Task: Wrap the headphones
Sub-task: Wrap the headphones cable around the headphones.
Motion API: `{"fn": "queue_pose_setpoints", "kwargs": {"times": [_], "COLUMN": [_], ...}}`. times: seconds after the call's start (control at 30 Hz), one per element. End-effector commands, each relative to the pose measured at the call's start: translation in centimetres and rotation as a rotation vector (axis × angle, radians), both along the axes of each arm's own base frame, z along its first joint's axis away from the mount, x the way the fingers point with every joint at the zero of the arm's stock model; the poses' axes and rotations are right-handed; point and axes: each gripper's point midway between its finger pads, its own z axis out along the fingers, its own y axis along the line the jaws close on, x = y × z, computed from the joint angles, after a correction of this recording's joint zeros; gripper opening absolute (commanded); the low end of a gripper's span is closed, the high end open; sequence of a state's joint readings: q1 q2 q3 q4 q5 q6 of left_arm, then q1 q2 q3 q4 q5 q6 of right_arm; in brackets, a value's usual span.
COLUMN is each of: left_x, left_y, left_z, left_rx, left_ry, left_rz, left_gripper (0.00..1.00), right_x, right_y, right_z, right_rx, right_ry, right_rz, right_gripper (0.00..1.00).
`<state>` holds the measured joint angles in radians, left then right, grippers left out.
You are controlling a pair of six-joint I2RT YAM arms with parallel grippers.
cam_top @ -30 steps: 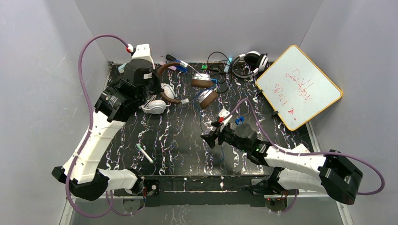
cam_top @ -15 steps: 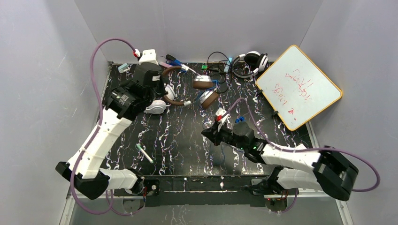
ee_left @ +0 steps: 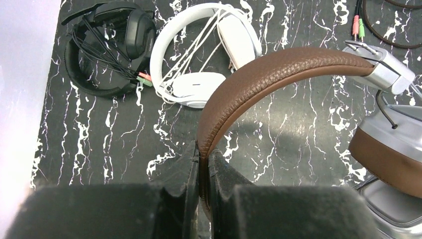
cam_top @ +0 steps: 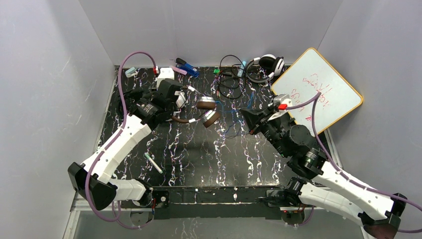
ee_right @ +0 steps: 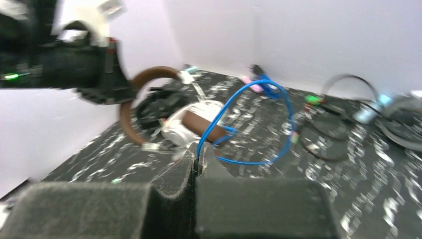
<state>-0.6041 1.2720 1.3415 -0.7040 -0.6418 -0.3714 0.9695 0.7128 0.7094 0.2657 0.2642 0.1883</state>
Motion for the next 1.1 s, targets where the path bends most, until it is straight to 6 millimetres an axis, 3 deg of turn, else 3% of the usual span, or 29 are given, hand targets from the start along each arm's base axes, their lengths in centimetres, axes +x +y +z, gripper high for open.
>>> {"fn": "queue_pose_setpoints", "kwargs": {"times": [0.0, 0.07, 0.2, 0.43, 0.6, 0.73, 1.07], "left_x": [1.0, 1.0, 1.1, 1.9, 3.8, 6.0, 11.3], "left_y": [0.5, 0.4, -0.7, -3.9, -4.9, -3.8, 0.9], "left_z": [2.3, 2.4, 1.9, -1.8, -2.4, -1.7, 2.4], "left_rx": [-0.027, -0.036, -0.094, -0.355, -0.537, -0.643, -0.776], "left_ry": [-0.098, -0.099, -0.078, 0.021, 0.056, 0.07, -0.034], "left_rz": [0.05, 0.048, 0.031, 0.121, 0.239, 0.307, 0.393], "left_gripper": [0.0, 0.0, 0.0, 0.0, 0.0, 0.0, 0.0], "right_x": [3.0, 2.6, 1.1, -4.5, -8.6, -10.8, -12.8], "right_y": [-6.1, -5.9, -2.6, 7.6, 12.0, 12.6, 10.3], "right_z": [-1.7, -1.7, -1.5, -1.5, -2.4, -4.0, -13.3], "right_rx": [-0.033, -0.04, -0.059, -0.056, -0.078, -0.089, -0.191], "right_ry": [0.127, 0.127, 0.133, 0.215, 0.282, 0.304, 0.537], "right_rz": [-0.357, -0.328, -0.141, 0.438, 0.793, 0.906, 0.881], "right_gripper": [0.01, 0.01, 0.01, 0.01, 0.01, 0.01, 0.03]}}
